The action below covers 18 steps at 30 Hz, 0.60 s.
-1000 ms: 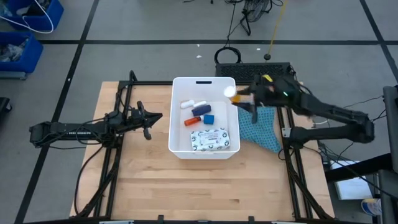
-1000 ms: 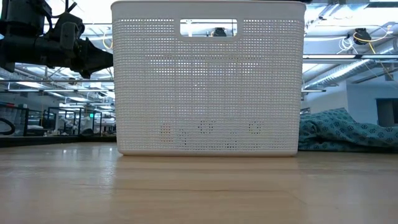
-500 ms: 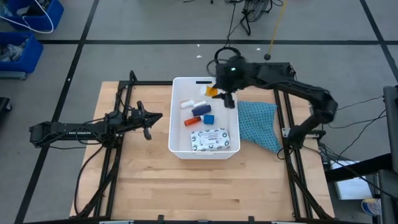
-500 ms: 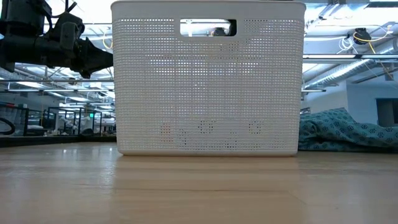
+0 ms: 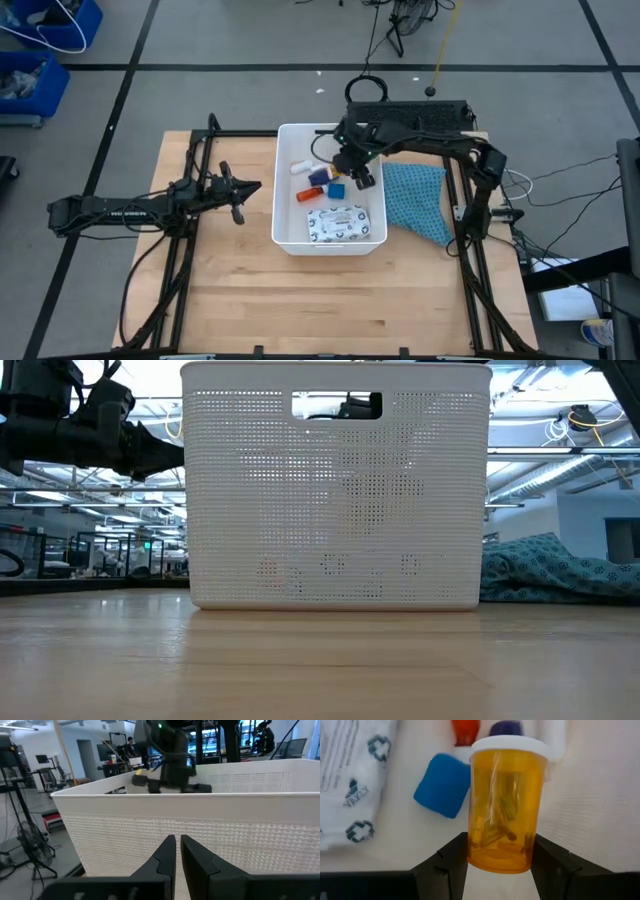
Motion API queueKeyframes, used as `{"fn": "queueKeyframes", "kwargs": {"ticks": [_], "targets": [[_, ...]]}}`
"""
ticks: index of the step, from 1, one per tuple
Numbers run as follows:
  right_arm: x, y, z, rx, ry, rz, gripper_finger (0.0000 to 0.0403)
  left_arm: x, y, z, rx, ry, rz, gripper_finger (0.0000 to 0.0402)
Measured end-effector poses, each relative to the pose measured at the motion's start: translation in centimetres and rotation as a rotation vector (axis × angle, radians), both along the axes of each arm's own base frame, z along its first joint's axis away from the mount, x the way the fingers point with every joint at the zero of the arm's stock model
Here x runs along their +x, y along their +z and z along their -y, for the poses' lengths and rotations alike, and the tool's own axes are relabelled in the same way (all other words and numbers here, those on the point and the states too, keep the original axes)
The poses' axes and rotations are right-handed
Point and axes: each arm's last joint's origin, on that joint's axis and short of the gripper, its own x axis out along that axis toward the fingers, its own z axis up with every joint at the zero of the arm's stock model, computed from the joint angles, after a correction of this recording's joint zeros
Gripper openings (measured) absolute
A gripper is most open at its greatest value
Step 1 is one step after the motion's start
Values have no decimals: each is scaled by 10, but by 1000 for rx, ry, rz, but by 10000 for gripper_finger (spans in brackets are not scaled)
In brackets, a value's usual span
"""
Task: Pick & place medical supplies in basket/bin
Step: Put the orange medicine bottle into the white bin
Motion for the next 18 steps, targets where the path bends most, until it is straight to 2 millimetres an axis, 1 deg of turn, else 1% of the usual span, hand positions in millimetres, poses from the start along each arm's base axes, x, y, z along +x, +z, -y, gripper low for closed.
{"fn": "queueKeyframes", "kwargs": {"ticks": [11, 13, 18], "targets": [[12, -26, -14, -9, 167, -110, 165, 0, -2, 0, 12, 1, -21, 33], [13, -32, -14, 1, 167, -126, 165, 0, -2, 0, 11, 1, -28, 33], [16, -47, -12, 51, 102, -170, 165, 0, -3, 0, 12, 1, -34, 33]]}}
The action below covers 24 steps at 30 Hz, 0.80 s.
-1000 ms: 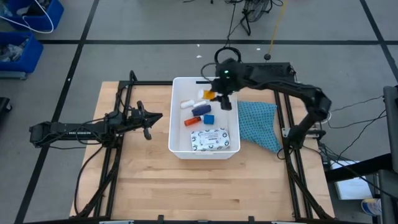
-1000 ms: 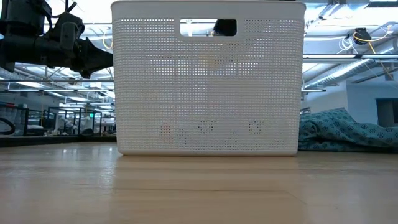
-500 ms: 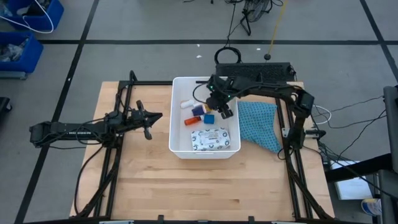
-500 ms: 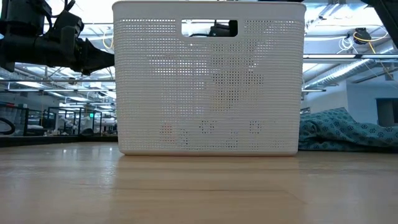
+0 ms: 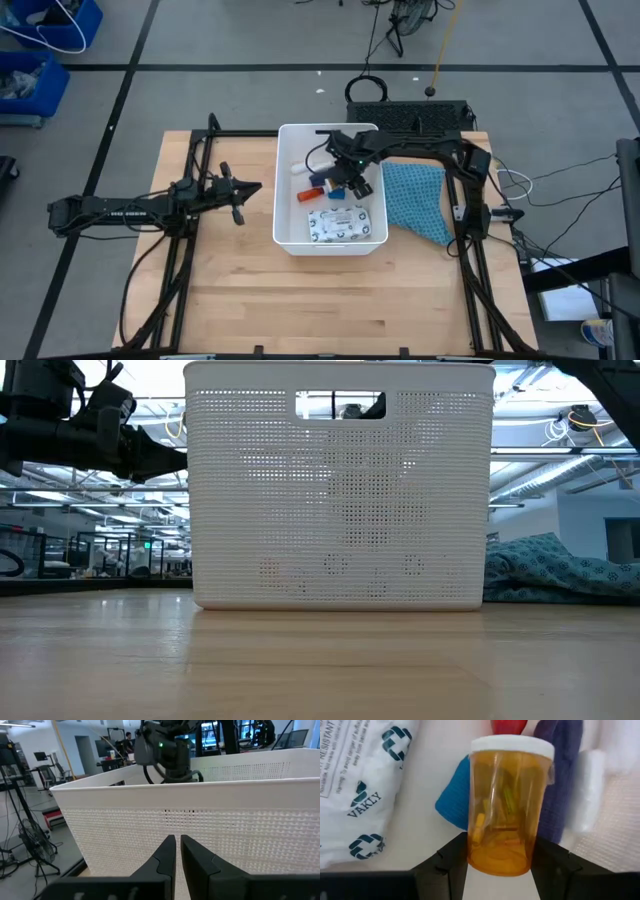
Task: Pick & place medical supplies in basket/bin
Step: Put the orange medicine bottle into the white bin
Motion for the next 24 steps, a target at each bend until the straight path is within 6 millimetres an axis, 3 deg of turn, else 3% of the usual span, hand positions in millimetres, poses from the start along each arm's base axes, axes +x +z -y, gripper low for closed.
{"fn": "queueKeyframes", "kwargs": {"ticks": [5, 15, 24], "targets": [[2, -14, 1, 15, 8, -50, 165, 0, 0, 0, -1, 0, -1, 33], [2, -16, 4, 100, -95, -19, 168, 0, 0, 0, -1, -1, 0, 33], [6, -12, 5, 87, -181, 31, 256, 0, 0, 0, -5, -1, 1, 33]]}}
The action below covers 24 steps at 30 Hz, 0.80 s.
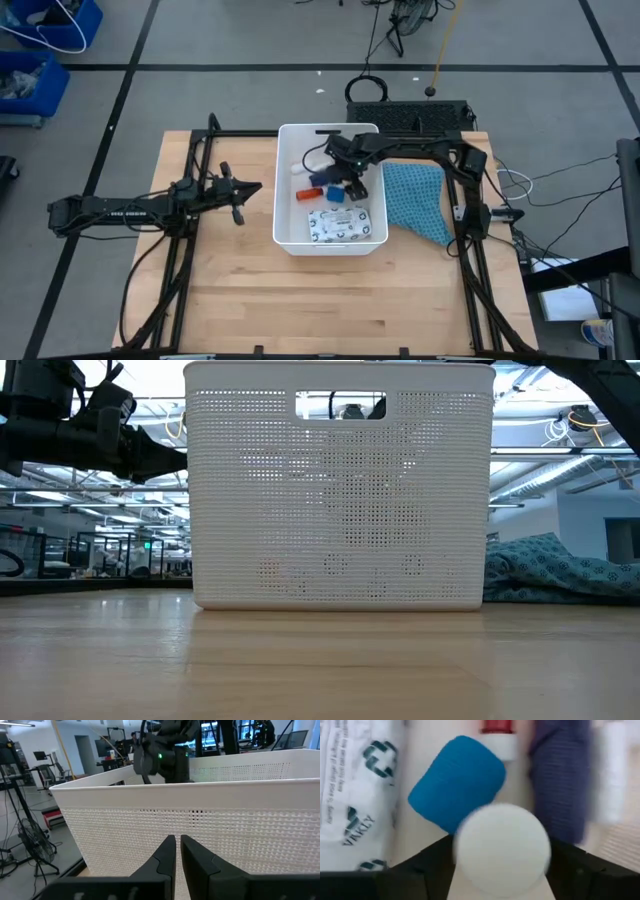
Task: Pick & place medical supplies in basket/bin
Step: Put the orange medicine bottle into the white bin, then return to Home Position
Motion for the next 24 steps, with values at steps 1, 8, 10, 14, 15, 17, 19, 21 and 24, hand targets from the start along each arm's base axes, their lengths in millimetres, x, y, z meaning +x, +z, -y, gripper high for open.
{"fn": "queueKeyframes", "kwargs": {"ticks": [1, 8, 10, 14, 15, 17, 19, 21, 24], "targets": [[0, 3, 0, -15, -3, 2, 264, 0, 0, 0, 0, 0, 0, 33], [-3, 40, -15, -115, 12, 90, 286, 0, 0, 0, 0, 0, 0, 33], [-7, 59, -21, -133, 17, 143, 283, 0, 0, 0, 0, 0, 1, 33], [-23, 108, -36, -180, 24, 291, 265, 0, 0, 0, -6, 0, 2, 33], [-29, 121, -41, -185, 24, 333, 254, 0, 0, 0, -10, 0, 3, 33], [-44, 150, -52, -165, 34, 440, 223, 0, 0, 0, -16, 0, 5, 33], [-62, 177, -62, -104, 45, 551, 180, 0, 0, 0, -16, 0, 4, 33], [-83, 202, -72, -36, 62, 655, 127, 0, 0, 0, -15, 0, 4, 33], [-117, 228, -86, 37, 105, 773, 39, 0, 0, 0, -11, 0, 2, 33]]}}
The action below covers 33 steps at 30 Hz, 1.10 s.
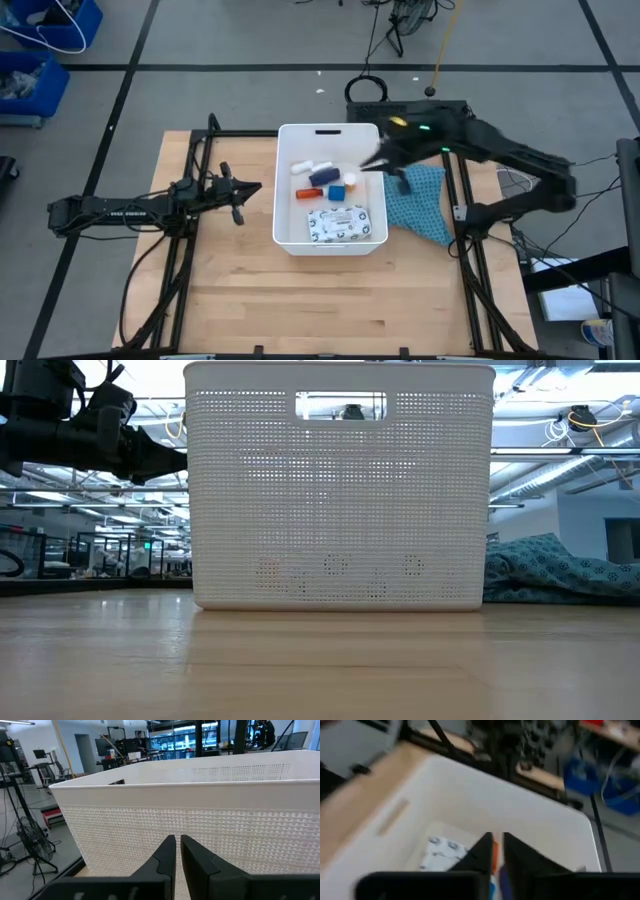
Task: Pick & place medical supplies in basket/bin
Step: Return to Home Position
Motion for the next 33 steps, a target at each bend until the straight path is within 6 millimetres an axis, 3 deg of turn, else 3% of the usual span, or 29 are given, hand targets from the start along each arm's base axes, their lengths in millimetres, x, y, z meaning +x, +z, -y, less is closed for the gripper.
{"fn": "queueKeyframes", "kwargs": {"ticks": [2, 5, 12, 18, 23, 28, 33], "targets": [[-22, 7, -10, 7, 21, 47, 12, 0, 0, 0, -1, 0, 0, 33], [-49, 4, -22, 27, 13, 128, 11, 0, 0, 0, -1, 0, 0, 33], [-95, -49, -36, 141, 10, 287, 1, 0, -2, 0, -1, 0, -23, 33], [-115, -100, -44, 240, 21, 376, 1, 0, -3, 2, 47, -56, -43, 13], [-136, -126, -49, 275, 6, 430, 0, -2, 0, 5, 77, -118, -22, 4], [-153, -139, -53, 319, -42, 486, 0, -8, -2, 7, 71, -97, -58, 2], [-159, -166, -54, 329, -118, 534, 0, -12, 2, 8, 80, -88, -20, 2]]}}
